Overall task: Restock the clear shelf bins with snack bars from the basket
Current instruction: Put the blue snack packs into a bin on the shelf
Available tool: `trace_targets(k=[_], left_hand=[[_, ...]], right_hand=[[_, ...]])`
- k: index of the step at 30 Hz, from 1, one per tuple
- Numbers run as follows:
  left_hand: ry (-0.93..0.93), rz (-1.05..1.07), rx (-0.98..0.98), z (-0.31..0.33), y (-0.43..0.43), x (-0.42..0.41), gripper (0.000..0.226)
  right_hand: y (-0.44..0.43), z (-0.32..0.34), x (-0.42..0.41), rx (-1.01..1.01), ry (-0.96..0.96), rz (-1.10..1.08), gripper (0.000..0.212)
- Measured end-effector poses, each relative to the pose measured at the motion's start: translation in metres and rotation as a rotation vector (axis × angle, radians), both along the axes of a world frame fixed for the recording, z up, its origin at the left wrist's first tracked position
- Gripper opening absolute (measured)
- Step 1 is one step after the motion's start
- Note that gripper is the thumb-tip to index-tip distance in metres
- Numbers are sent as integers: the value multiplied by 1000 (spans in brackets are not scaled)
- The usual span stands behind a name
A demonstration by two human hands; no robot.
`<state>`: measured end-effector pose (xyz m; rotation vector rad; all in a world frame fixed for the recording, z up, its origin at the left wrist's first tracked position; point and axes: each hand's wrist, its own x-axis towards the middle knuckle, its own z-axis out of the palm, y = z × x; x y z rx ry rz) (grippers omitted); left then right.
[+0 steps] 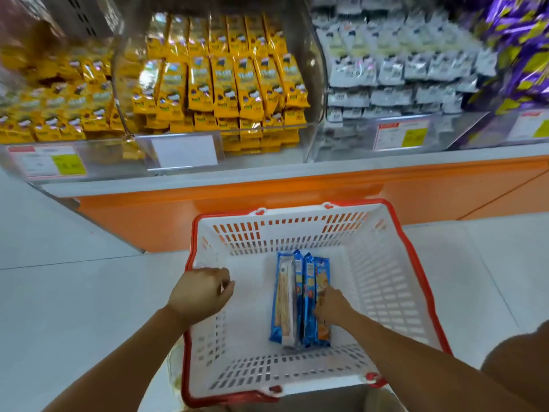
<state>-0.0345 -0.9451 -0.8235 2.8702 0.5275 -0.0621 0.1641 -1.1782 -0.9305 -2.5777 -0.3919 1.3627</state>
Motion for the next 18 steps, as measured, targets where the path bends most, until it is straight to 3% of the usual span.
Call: trace_targets(k=[3, 10, 18], left_hand=[[-15, -11, 33, -4, 1, 4, 35], [-79, -17, 59, -9, 2, 5, 35], [-103, -22, 66, -9, 1, 5, 34]], right_hand=[[2, -21, -17, 27, -59, -143, 97], [13, -30, -35, -27, -117, -134, 129], [7, -26, -27, -68, -91, -300, 117]])
